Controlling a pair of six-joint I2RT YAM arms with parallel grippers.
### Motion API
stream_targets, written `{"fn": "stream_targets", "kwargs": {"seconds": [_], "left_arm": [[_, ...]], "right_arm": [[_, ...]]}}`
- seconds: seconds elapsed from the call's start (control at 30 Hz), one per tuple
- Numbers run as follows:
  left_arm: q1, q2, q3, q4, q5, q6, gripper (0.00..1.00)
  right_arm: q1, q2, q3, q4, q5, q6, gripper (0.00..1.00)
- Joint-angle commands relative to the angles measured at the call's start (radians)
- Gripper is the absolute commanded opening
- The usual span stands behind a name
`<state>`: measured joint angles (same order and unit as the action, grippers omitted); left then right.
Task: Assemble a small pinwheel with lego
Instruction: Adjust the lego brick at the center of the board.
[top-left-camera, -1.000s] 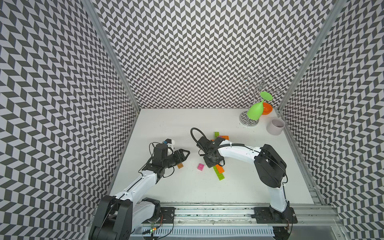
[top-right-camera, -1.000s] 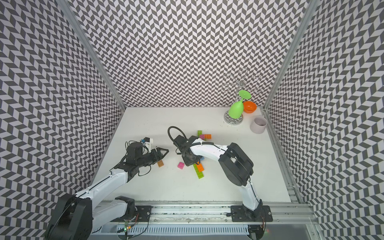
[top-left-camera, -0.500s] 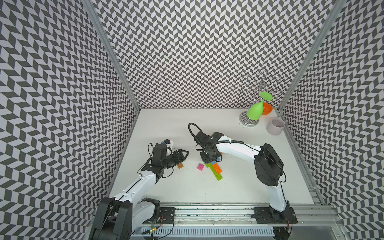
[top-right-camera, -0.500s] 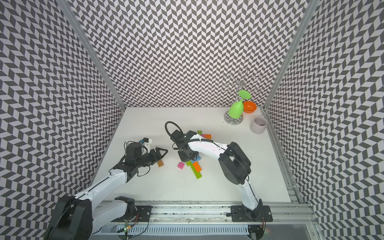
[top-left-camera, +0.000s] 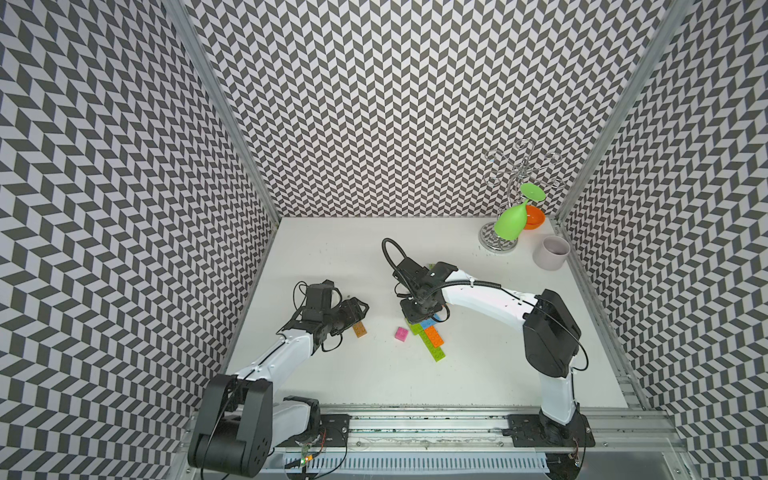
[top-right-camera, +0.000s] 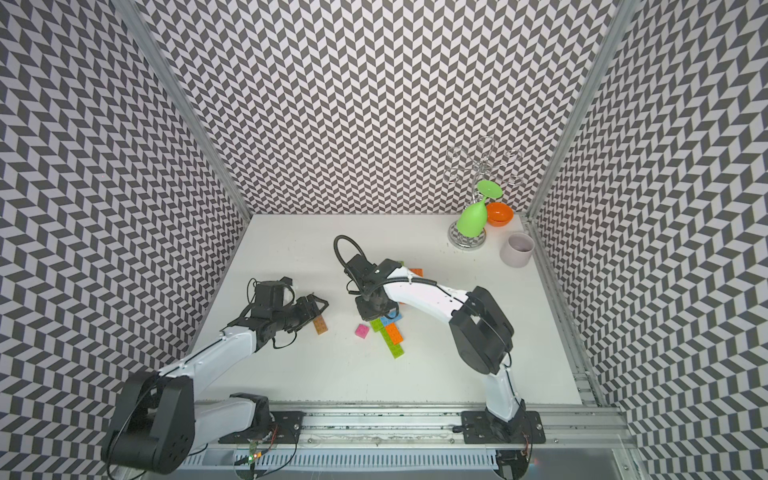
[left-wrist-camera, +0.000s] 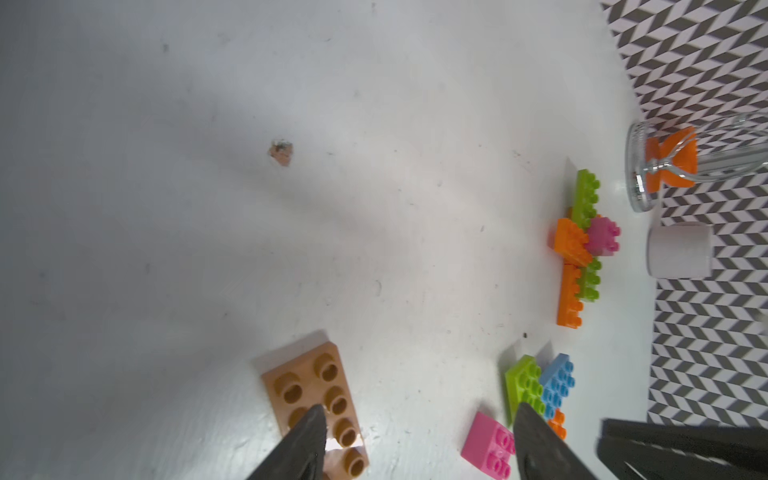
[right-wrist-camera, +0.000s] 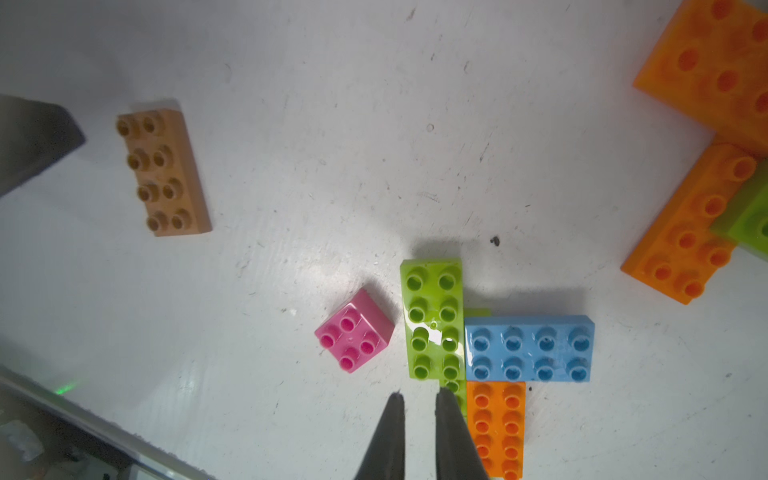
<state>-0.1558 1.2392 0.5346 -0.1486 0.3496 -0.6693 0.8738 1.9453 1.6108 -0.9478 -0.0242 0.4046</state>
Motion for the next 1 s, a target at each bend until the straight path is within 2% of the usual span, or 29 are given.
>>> {"fn": "stream_targets", "kwargs": {"seconds": [0.0, 0.13, 0.37, 0.57, 0.73, 0.97], "left_arm": [[-0.016, -0.002, 0.051, -0.122, -0.145, 0.026, 0.75], [-0.018, -0.012, 0.044, -0.128, -0.164, 0.022, 0.77], [-0.034, 0.046, 0.059, -0.158, -0.195, 0.033, 0.72], [-0.061, 0.100, 0.072, -0.125, -0.168, 0.037, 0.65], [-0.113, 0.192, 0.131, -0.144, -0.193, 0.059, 0.60], [-0.222, 0.305, 0.210, -0.180, -0.212, 0.121, 0.58]], "right_arm": [[0.004, -0.091, -0.034, 0.072, -0.008, 0.002, 0.16], [-0.001, -0.123, -0.083, 0.082, 0.019, 0.002, 0.16], [-0.016, -0.178, -0.144, 0.108, 0.023, 0.002, 0.16], [-0.038, -0.234, -0.198, 0.131, 0.024, 0.000, 0.15], [-0.064, -0.294, -0.254, 0.151, 0.024, -0.003, 0.14], [-0.091, -0.350, -0.320, 0.163, 0.027, -0.007, 0.14]]}}
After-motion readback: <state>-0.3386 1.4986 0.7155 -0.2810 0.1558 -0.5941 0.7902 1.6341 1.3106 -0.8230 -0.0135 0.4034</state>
